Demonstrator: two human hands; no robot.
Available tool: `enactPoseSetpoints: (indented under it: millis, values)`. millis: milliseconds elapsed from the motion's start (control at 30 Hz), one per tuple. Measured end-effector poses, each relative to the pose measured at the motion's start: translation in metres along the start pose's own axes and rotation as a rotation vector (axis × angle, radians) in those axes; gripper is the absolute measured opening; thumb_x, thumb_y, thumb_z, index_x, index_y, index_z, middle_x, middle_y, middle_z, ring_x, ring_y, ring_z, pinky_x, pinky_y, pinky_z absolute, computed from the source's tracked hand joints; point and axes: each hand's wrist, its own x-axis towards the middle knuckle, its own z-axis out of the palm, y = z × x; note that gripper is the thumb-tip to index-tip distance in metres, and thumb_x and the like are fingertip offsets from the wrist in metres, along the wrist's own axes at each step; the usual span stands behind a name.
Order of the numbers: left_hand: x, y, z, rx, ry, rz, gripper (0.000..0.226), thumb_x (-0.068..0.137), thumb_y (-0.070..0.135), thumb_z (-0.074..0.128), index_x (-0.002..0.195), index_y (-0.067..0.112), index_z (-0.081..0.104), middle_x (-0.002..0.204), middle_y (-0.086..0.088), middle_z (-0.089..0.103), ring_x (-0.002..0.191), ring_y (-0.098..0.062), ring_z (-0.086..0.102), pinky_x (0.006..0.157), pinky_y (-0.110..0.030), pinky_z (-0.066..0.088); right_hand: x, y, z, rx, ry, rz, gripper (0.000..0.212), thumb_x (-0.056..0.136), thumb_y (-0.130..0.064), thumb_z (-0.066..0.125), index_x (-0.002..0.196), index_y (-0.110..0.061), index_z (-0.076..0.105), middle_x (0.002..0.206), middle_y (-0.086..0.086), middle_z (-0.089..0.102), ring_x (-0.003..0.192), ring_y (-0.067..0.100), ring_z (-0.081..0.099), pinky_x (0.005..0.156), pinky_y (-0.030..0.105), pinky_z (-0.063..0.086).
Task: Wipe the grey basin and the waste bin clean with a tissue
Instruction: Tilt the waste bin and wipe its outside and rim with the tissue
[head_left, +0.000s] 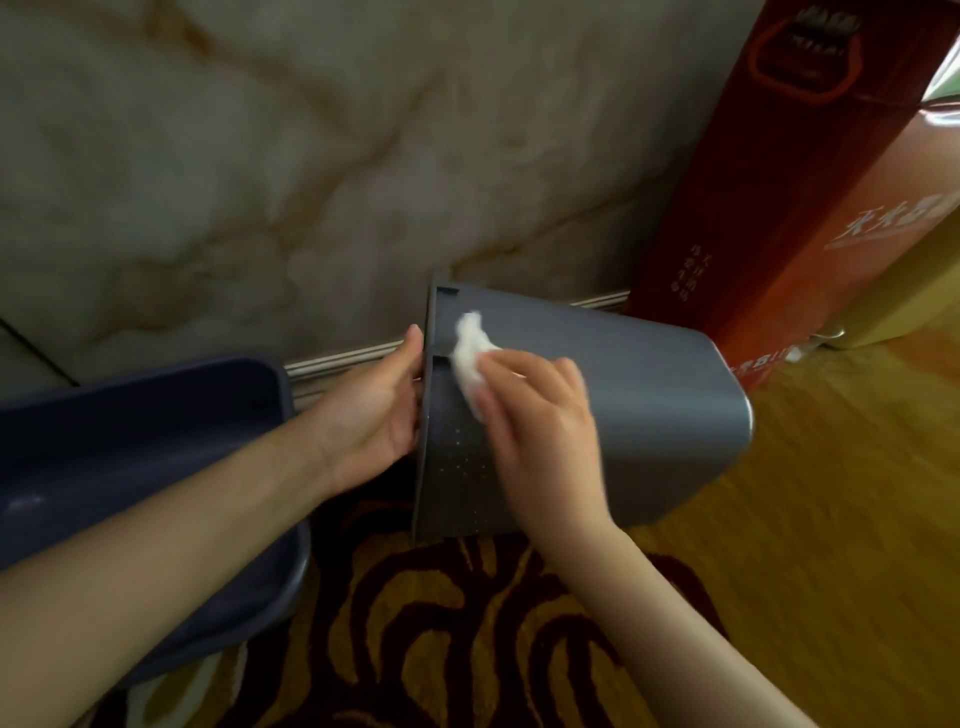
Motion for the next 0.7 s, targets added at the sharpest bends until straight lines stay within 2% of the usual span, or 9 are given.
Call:
enactPoseSetpoints:
  millis: [100,200,333,400,467,567,633,700]
  values:
    - [0.001,-0.002,0.005,0.036,0.022,0.041,0.045,0.095,0.044,0.025,0.114,0.021,0.059,0.097,-0.001,0.073,0.085,-0.009,0.069,0.077,-0.027,0.054,0.024,-0.013,0.012,0.036,-0.088,-0.026,0.016,0.085,-0.007,0.062,0.099,-0.003,0.068,0.096,0.016,0.064,0.087,0.031,0.052,0.072,0.038,0.045]
    - [0.001,-0.002,0.008,0.04,0.06,0.086,0.038,0.096,0.037,0.03,0.112,0.018,0.059,0.1,-0.006,0.071,0.088,-0.013,0.068,0.08,-0.031,0.055,0.039,-0.005,0.008,0.126,-0.118,0.034,0.016,0.084,-0.013,0.065,0.095,-0.005,0.072,0.091,0.014,0.065,0.089,0.029,0.053,0.075,0.027,0.039]
    - [0.005,-0.001,0.018,0.084,0.164,0.117,0.033,0.095,0.023,0.04,0.118,0.007,0.057,0.098,-0.009,0.067,0.085,-0.018,0.065,0.069,-0.027,0.057,0.039,0.025,-0.007,0.052,-0.064,0.183,0.017,0.085,-0.017,0.065,0.097,-0.008,0.072,0.096,0.009,0.067,0.096,0.024,0.053,0.075,0.017,0.03]
    - [0.007,0.001,0.022,0.11,0.23,0.144,0.026,0.094,0.02,0.043,0.109,0.006,0.06,0.092,-0.009,0.066,0.08,-0.018,0.064,0.065,-0.026,0.056,0.038,0.038,-0.017,0.03,-0.055,0.265,0.017,0.087,-0.017,0.062,0.099,-0.01,0.071,0.1,0.007,0.066,0.099,0.023,0.053,0.076,0.017,0.03]
    - [0.008,0.007,0.029,0.161,0.275,0.186,0.022,0.094,0.018,0.044,0.093,0.005,0.062,0.085,-0.01,0.065,0.071,-0.016,0.065,0.06,-0.023,0.055,0.037,0.037,-0.025,0.035,-0.014,0.299,0.016,0.088,-0.016,0.061,0.099,-0.011,0.071,0.099,0.006,0.066,0.099,0.023,0.053,0.08,0.023,0.036]
    - [0.012,0.026,0.038,0.179,0.35,0.282,0.024,0.093,0.014,0.046,0.078,0.002,0.06,0.077,-0.013,0.061,0.05,-0.012,0.063,0.051,-0.021,0.053,0.032,0.007,-0.027,0.066,0.138,0.139,0.013,0.084,-0.015,0.064,0.095,-0.011,0.072,0.093,0.006,0.067,0.09,0.022,0.056,0.073,0.026,0.041]
    - [0.012,0.041,0.04,0.163,0.372,0.281,0.024,0.093,0.015,0.046,0.08,-0.001,0.059,0.077,-0.018,0.057,0.049,-0.016,0.058,0.045,-0.021,0.05,0.025,-0.016,-0.017,0.093,0.156,-0.015,0.016,0.085,-0.016,0.06,0.096,-0.01,0.071,0.095,0.007,0.066,0.087,0.02,0.052,0.072,0.023,0.039]
    - [0.01,0.051,0.039,0.151,0.394,0.241,0.023,0.093,0.016,0.045,0.08,0.0,0.057,0.075,-0.017,0.055,0.044,-0.017,0.056,0.039,-0.019,0.048,0.019,-0.023,-0.004,0.079,0.16,-0.123,0.02,0.089,-0.014,0.054,0.1,-0.006,0.069,0.101,0.011,0.064,0.085,0.021,0.05,0.073,0.024,0.04]
